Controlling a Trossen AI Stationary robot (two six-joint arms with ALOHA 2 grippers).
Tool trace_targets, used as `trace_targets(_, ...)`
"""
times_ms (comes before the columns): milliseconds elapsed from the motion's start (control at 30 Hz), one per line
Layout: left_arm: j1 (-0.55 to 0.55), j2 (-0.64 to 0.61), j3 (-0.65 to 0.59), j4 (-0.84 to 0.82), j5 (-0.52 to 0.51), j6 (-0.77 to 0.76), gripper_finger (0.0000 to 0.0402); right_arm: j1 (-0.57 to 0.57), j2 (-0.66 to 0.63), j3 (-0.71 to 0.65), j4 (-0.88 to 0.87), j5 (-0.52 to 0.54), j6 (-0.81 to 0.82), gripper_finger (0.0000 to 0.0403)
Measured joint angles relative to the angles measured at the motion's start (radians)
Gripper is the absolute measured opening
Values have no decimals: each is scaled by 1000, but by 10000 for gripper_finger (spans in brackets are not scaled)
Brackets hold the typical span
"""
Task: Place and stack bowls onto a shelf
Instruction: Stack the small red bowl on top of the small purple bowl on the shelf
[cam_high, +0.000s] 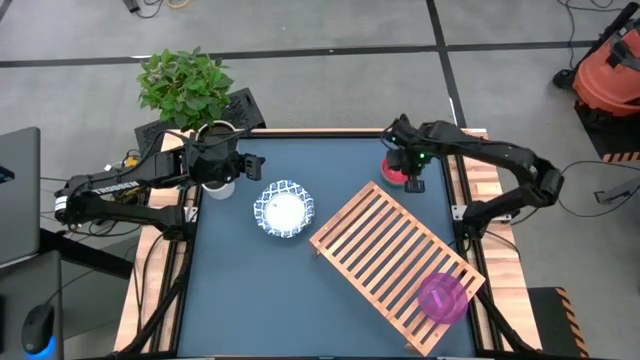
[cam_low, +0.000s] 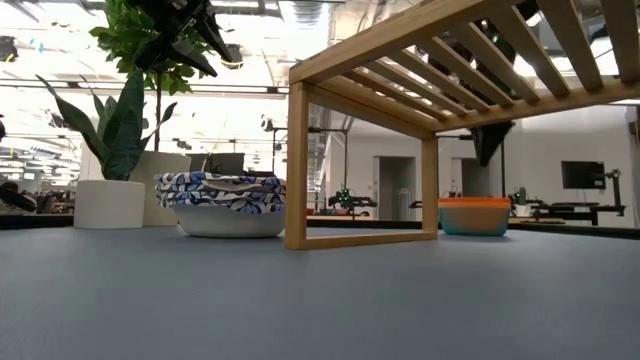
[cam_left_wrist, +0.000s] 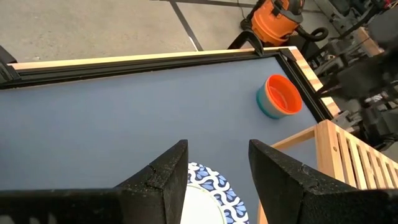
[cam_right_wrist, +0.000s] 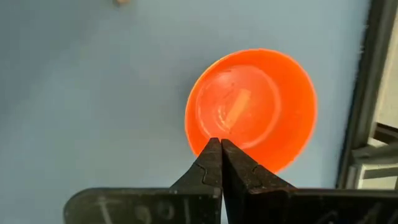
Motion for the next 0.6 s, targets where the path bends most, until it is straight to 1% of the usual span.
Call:
trace_targets(167, 0, 0, 0, 0, 0, 0, 153, 0, -40, 33, -14, -19, 68, 22)
trace_targets(233, 0, 0, 0, 0, 4, 6, 153, 0, -37, 33, -18, -46, 68, 50)
trace_targets(300, 0, 0, 0, 0, 13, 16, 153, 0, -20, 33, -17, -61, 71, 91)
trace_targets(433, 0, 0, 0, 0, 20, 18, 153, 0, 57, 33, -21, -72, 71, 169)
trace_targets(500, 0, 0, 0, -3, 20, 18, 153, 0, 103, 32, -24, -72, 71, 195)
trace_targets(600, 0, 0, 0, -15, 21, 18, 153, 0, 155, 32, -22, -77, 71, 210)
